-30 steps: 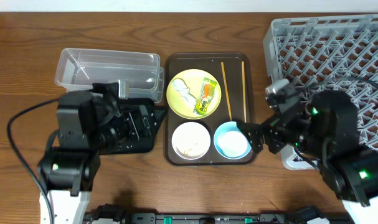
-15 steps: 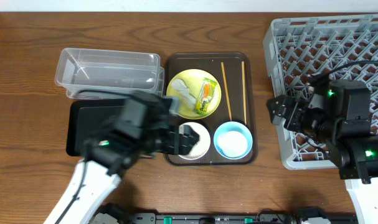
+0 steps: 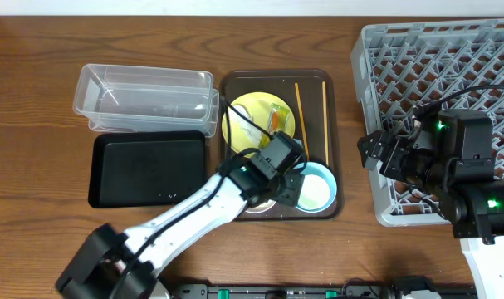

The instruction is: Sort waste into correct bins and load items into the dishwasher rack

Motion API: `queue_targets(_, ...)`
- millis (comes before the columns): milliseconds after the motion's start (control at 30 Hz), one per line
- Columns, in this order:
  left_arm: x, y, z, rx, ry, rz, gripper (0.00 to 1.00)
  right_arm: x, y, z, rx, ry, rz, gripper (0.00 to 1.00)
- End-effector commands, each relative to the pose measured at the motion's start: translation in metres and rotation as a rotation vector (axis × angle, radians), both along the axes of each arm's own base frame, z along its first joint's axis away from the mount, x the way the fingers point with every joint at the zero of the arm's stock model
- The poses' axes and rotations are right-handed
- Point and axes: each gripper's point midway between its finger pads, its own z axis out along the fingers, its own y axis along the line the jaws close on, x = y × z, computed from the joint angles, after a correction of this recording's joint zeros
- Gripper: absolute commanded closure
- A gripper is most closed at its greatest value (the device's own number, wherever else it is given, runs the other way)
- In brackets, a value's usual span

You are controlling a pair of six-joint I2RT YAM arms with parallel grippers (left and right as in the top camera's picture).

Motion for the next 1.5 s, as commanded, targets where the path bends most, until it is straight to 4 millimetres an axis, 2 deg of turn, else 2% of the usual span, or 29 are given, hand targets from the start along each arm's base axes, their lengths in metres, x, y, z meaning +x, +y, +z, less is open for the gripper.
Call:
queue_targets(0,0.001,-0.014,0.006,-0.052,0.013,0.002,0.41,0.002,0.001,0.007,0.001,-0.019,0.012,0.04)
queue_targets(67,0.001,-0.014,0.005,-0.052,0.014,0.002,0.43,0.002,0.001,0.007,0.001,-0.018,0.012,0.04)
queue_targets(200,0.0,-0.015,-0.001,-0.038,0.027,-0.001,0.57,0.002,0.001,0.007,0.001,-0.018,0.012,0.04)
queue_targets(300,-0.006,-0.018,-0.01,-0.028,0.059,0.006,0.6,0.002,0.001,0.007,0.001,-0.018,0.012,0.04)
queue_targets(367,-0.01,-0.021,-0.013,-0.022,0.068,0.002,0.66,0.002,0.001,0.007,0.001,-0.018,0.012,0.03)
queue_targets(467,-0.01,-0.024,-0.01,-0.032,0.06,-0.004,0.76,0.001,0.001,0.007,0.001,-0.018,0.012,0.03)
queue_targets(567,-0.009,-0.027,-0.002,-0.047,0.053,-0.006,0.92,0.001,0.001,0.006,0.0,-0.015,0.012,0.02)
queue_targets(600,-0.008,-0.027,0.003,-0.051,0.049,-0.005,0.94,0.001,0.001,0.006,0.0,-0.014,0.012,0.02)
queue_targets(767,0.005,-0.018,0.04,-0.095,0.012,0.035,0.94,0.001,0.001,0.006,-0.009,-0.019,0.024,0.01)
queue_targets(867,0.017,0.004,0.069,-0.156,0.0,0.092,0.94,0.001,0.001,0.007,-0.024,-0.03,0.044,0.01)
queue_targets(967,0.025,0.024,0.099,-0.296,0.049,0.126,0.94,0.004,0.008,0.012,-0.021,-0.068,0.103,0.01)
queue_targets(1000,0.026,0.029,0.111,-0.361,0.073,0.121,0.94,0.005,0.014,0.016,-0.009,-0.095,0.153,0.01)
queue_targets(1133,0.019,0.043,0.164,-0.681,0.17,-0.02,0.94,-0.004,0.068,0.054,0.137,-0.307,0.532,0.01)
queue_targets(1233,0.007,0.053,0.196,-0.88,0.223,-0.149,0.94,-0.011,0.09,0.084,0.248,-0.431,0.676,0.01)
queue_targets(1367,-0.003,0.062,0.221,-1.013,0.26,-0.236,0.94,-0.033,0.121,0.112,0.348,-0.564,0.894,0.03)
queue_targets(1467,-0.008,0.063,0.233,-1.065,0.252,-0.302,0.94,-0.042,0.139,0.113,0.363,-0.579,0.977,0.03)
